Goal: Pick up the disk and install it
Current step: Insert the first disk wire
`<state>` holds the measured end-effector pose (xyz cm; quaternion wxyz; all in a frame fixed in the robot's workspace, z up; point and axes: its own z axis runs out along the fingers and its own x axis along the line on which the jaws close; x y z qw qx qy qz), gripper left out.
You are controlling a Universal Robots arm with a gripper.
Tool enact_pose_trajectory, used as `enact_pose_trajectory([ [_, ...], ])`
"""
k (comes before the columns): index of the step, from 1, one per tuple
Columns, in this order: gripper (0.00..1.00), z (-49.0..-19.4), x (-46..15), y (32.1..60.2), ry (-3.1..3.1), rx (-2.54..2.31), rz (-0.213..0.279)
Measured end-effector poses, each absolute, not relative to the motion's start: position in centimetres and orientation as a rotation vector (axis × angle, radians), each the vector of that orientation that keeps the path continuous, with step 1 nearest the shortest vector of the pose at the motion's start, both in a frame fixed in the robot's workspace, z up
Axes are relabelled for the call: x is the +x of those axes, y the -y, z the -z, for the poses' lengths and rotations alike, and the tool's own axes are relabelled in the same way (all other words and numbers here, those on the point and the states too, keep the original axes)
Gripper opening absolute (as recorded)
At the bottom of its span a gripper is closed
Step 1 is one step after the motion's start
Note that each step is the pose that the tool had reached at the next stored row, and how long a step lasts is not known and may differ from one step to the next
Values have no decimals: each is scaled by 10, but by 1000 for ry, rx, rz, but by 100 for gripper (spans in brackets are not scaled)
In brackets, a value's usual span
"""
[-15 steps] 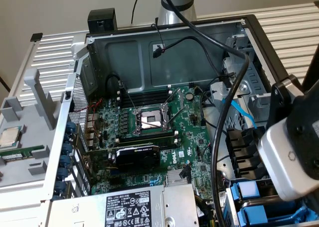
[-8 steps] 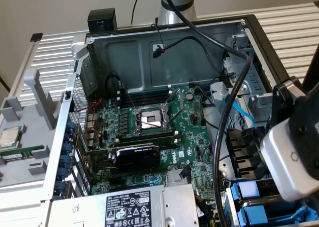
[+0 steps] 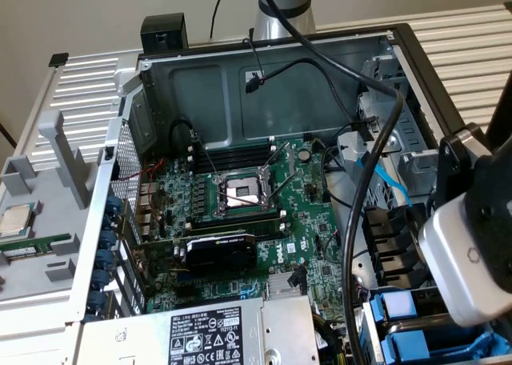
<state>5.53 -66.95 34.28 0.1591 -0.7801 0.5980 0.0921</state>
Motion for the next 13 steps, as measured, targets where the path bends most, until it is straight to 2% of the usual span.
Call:
enact_pose_trajectory([
  [13,34,-342,55,673,-1713,-2208,-274],
])
